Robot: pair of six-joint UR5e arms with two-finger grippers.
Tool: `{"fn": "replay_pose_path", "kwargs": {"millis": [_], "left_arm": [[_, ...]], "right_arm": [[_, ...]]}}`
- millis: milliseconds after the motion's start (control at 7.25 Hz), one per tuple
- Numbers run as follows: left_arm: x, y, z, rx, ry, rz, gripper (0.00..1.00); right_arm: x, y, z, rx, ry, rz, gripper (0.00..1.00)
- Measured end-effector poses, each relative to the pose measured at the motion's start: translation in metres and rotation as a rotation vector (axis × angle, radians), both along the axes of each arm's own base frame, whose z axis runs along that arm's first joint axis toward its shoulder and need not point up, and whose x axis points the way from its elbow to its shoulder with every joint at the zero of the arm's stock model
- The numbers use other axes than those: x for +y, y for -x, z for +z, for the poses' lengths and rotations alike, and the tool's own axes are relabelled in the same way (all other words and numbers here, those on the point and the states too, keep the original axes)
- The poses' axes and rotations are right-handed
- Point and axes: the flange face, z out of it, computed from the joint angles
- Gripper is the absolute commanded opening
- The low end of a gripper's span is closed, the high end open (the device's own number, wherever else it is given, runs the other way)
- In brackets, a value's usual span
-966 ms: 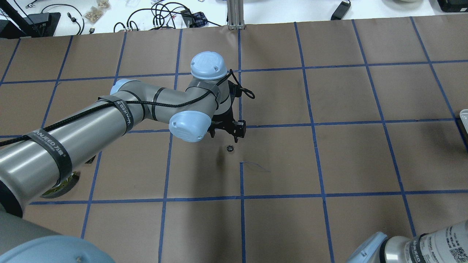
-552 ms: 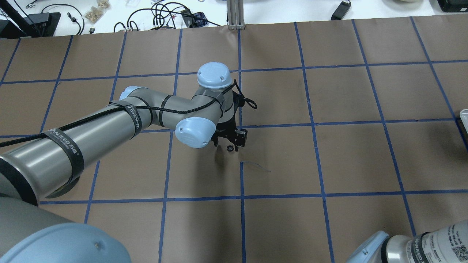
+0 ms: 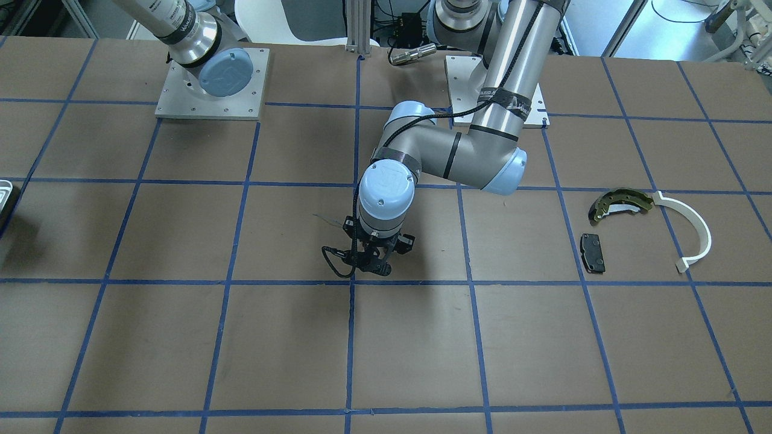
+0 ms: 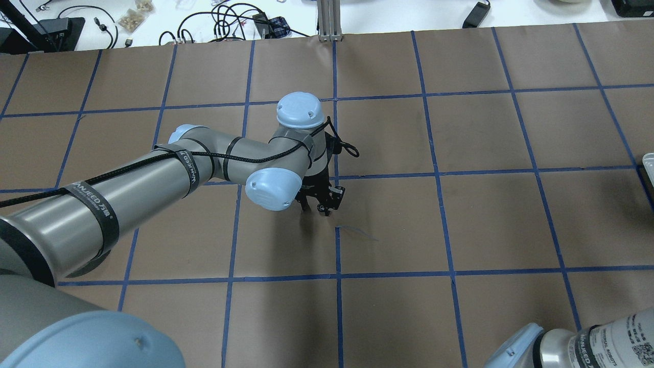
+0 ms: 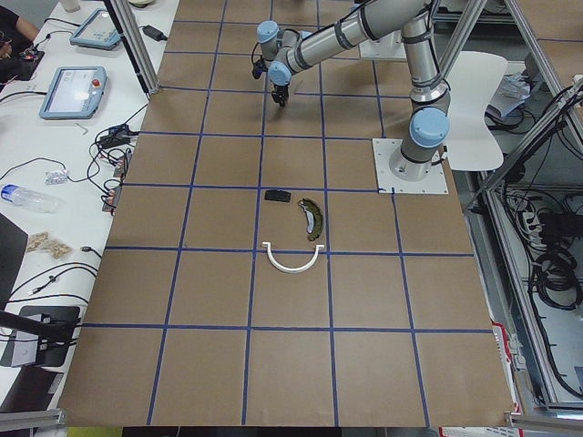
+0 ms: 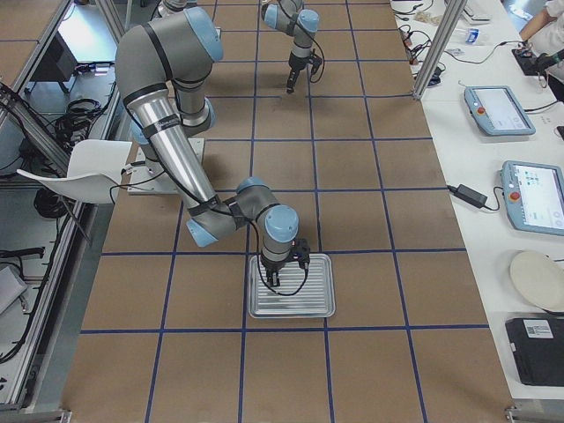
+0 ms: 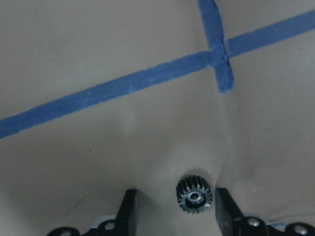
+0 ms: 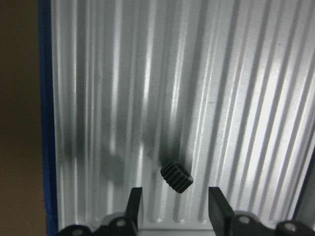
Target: Place bearing gear from tray to pile
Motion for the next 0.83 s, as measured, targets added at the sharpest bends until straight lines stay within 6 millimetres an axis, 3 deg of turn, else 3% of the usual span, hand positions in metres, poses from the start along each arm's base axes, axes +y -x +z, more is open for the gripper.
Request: {"fn": "replay_pose_path", "kwargs": {"millis": [138, 276, 552, 690, 828], "left_arm": [[-0.001, 0.000, 0.001, 0.001, 0.003, 0.000, 0.00], [-0.002, 0.000, 0.003, 0.001, 0.006, -0.001, 0.00], [-0.010, -0.009, 0.021, -0.011, 0.025, -0.005, 0.00], [-0.022, -0.028, 0.038, -0.044, 0.024, -0.008, 0.00], [-0.040, -0.054, 0.062, -0.064, 0.007, 0.000, 0.00]], "right_arm": [[0.000, 0.000, -0.001, -0.004, 0.003, 0.001, 0.55], [0.000, -0.001, -0.003, -0.007, 0.002, 0.003, 0.49], [-0.001, 0.001, -0.011, -0.018, -0.010, 0.015, 0.40], [-0.001, 0.002, -0.013, -0.019, -0.013, 0.022, 0.15], [-0.002, 0.003, -0.012, -0.018, -0.011, 0.024, 0.11]]}}
